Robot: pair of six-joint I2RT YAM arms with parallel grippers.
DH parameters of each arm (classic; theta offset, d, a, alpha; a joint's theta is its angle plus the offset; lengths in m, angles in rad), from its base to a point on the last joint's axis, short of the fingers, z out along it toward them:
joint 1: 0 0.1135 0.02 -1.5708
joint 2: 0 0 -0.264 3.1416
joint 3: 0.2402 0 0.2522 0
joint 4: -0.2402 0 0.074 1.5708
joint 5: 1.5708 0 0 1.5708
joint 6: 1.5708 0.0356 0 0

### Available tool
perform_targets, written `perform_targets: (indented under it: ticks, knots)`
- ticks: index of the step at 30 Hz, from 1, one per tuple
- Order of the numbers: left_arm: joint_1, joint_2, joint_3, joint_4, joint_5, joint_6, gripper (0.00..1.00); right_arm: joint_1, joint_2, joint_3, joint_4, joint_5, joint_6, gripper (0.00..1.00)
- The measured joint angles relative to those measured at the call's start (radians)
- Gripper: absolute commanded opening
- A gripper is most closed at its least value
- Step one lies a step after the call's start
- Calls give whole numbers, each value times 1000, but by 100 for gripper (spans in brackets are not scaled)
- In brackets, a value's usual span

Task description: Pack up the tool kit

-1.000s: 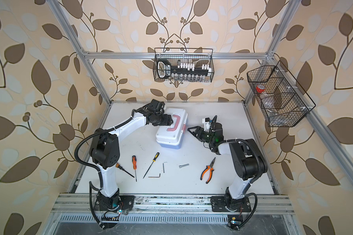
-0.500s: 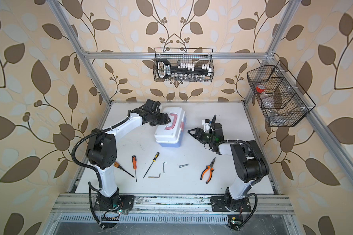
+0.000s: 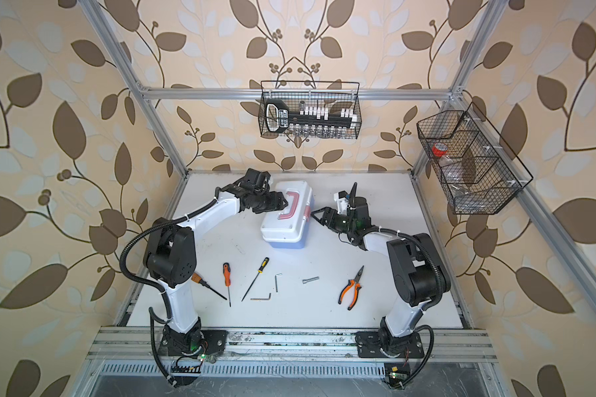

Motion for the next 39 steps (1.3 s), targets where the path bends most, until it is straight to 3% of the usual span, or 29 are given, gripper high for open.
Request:
perform_targets:
  ticks: [11, 21, 29, 39]
  knots:
    - [0, -7, -13, 14, 3, -8, 48, 39, 92, 48, 27, -3, 43, 69]
    - [0, -7, -16, 18, 5, -8, 48, 38, 175, 48, 236, -48, 193, 68]
    - [6, -7, -16, 18, 13, -11, 48, 36, 243, 48, 412, -65, 327, 58]
    - [6, -7, -16, 17, 14, -16, 48, 32, 241, 48, 390, -60, 356, 47]
